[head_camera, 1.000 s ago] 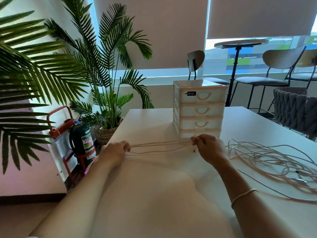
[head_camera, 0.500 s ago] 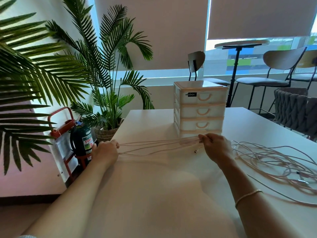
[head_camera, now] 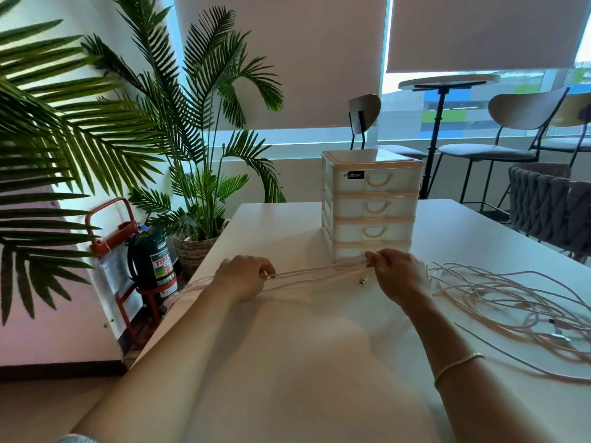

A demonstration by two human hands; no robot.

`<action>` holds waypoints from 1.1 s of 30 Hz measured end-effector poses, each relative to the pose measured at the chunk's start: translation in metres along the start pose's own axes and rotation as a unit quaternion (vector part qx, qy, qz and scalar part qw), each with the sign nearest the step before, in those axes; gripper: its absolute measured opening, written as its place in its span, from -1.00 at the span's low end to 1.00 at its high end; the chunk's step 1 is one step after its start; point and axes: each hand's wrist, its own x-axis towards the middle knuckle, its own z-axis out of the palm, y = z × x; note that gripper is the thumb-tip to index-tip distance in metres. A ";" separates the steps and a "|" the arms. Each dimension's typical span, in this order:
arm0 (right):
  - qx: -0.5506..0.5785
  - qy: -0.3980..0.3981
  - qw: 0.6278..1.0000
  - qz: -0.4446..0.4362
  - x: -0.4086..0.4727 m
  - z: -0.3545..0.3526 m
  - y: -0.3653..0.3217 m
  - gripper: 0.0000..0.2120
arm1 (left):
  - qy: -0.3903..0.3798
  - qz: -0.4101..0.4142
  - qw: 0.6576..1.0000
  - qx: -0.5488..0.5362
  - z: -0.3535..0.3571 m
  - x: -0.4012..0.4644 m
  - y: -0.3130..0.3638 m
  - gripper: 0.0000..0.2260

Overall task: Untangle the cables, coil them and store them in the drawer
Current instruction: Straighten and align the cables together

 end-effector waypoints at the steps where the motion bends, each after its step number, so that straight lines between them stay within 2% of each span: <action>1: -0.001 -0.001 1.000 -0.002 0.000 0.000 0.001 -0.73 | 0.010 -0.003 0.999 0.042 0.001 -0.001 -0.001 -0.74; 5: -0.003 0.006 1.000 0.001 0.001 -0.001 0.002 -0.72 | 0.035 -0.064 0.986 0.152 0.001 -0.008 -0.014 -0.65; 9: 0.008 0.010 1.000 0.011 0.000 -0.001 0.000 -0.73 | 0.074 -0.159 0.973 0.151 0.000 -0.013 -0.031 -0.71; 15: 0.015 0.015 0.999 0.024 0.002 0.000 0.004 -0.73 | 0.085 -0.254 0.955 0.131 -0.005 -0.019 -0.045 -0.71; 20: 0.013 0.006 1.000 0.017 0.000 0.001 0.001 -0.73 | 0.122 -0.272 0.947 0.122 -0.005 -0.017 -0.047 -0.73; 25: 0.009 -0.003 1.000 0.017 -0.001 0.001 0.000 -0.74 | 0.105 -0.285 0.936 0.177 -0.001 -0.014 -0.051 -0.72; 33: 0.004 -0.014 1.000 0.014 -0.003 -0.001 -0.003 -0.74 | 0.091 -0.320 0.924 0.186 -0.001 -0.018 -0.062 -0.71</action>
